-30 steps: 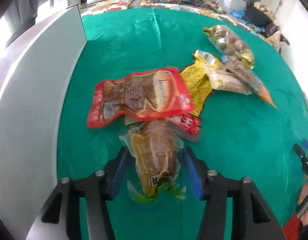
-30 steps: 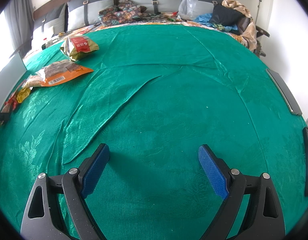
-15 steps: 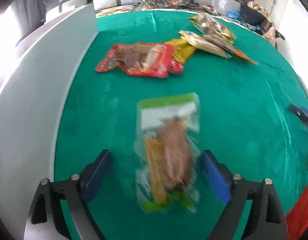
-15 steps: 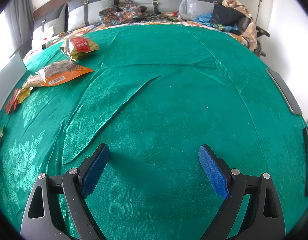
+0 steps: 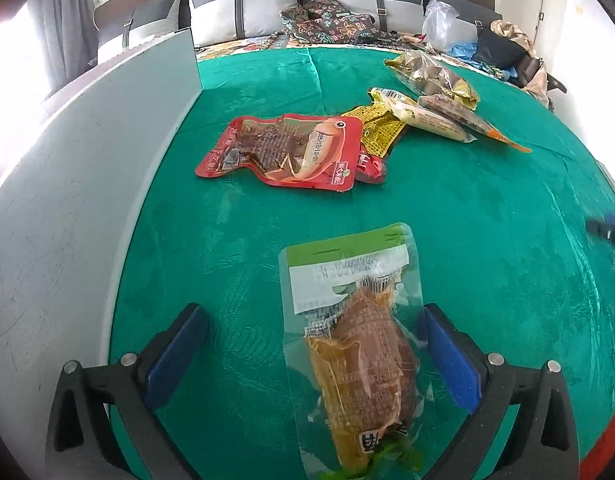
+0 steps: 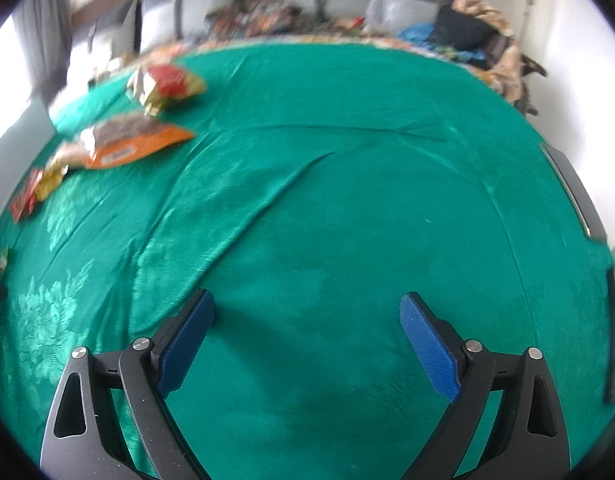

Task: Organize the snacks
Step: 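Lift the green-label pack with the left tool while the right tool grasps the clear walnut bag, then raise the walnut bag with the right tool while the left tool tightens on the green-label pack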

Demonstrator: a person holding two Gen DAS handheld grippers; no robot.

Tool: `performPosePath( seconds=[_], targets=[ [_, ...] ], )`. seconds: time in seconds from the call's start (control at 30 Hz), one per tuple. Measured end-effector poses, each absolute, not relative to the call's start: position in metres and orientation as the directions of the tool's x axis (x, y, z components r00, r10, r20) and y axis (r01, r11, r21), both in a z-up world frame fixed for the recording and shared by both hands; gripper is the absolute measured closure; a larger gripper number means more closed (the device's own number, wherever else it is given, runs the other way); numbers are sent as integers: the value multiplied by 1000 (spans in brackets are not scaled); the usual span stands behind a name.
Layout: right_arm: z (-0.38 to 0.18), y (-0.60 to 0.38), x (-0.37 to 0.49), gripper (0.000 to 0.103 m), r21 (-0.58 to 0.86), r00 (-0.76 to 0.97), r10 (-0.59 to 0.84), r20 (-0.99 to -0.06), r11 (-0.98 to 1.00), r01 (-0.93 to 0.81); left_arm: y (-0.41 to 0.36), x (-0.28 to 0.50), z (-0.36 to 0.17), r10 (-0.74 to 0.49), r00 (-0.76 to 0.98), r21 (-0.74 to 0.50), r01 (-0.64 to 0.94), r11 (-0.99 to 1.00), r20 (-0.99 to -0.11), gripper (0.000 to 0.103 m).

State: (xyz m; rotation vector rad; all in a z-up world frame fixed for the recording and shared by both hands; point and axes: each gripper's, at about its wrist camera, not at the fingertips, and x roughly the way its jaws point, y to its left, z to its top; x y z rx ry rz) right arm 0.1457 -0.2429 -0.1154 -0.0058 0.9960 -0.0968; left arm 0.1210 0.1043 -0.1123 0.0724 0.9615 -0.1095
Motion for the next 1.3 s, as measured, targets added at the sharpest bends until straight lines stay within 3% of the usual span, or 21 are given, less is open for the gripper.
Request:
performPosePath(
  seconds=[0.1,0.17,0.33,0.37,0.4,0.43,0.47,0.53,0.63,0.8,0.9,0.97,1.1,1.23,1.3],
  targets=[
    [-85,-191,160,10,-63,621,19,-783,992,-110,104,121,-112,-61,567,13,125,992,-821,0],
    [-68,-138,172,10,-165,658,58,-750,948,-271,104,120,-112,-61,567,13,125,992,-821,0],
    [-87,-38,220,12,-467,655,-55,-753,746,-474,105,120,-113,-61,568,12,125,992,-821,0],
    [-94,-30,228,20,-505,656,-86,-750,716,-483,105,120,-113,-61,568,13,125,992,-821,0],
    [-101,-25,236,36,-535,650,-123,-749,691,-486,104,120,-113,-62,568,13,125,992,-821,0],
    [-106,-23,242,92,-544,631,-152,-760,681,-491,104,120,-113,-62,568,12,126,992,-821,0],
    [-111,-27,249,89,-530,596,-175,-784,689,-495,104,121,-113,-62,568,12,126,992,-820,0],
    [-105,-39,249,92,-500,587,-167,-792,729,-467,104,120,-113,-62,569,12,125,992,-820,0],
    [-76,-65,238,93,-341,577,-55,-815,850,-401,105,120,-113,-62,569,12,125,992,-820,0],
    [-40,-135,207,93,234,449,329,-831,938,-255,105,121,-113,-61,569,13,125,992,-820,0],
    [-49,-187,189,93,553,378,542,-751,828,-91,104,119,-113,-61,569,13,125,992,-820,0],
    [-64,-222,178,93,674,384,614,-690,738,30,104,119,-113,-61,569,12,125,992,-820,0],
    [-73,-285,171,93,772,524,594,-610,593,227,104,119,-113,-61,570,12,125,992,-820,0],
    [-86,-329,163,94,761,569,515,-641,523,385,104,120,-113,-61,570,12,125,992,-820,0],
    [-90,-337,163,82,671,529,437,-727,613,417,105,119,-113,-62,570,12,125,992,-819,0]
  ],
)
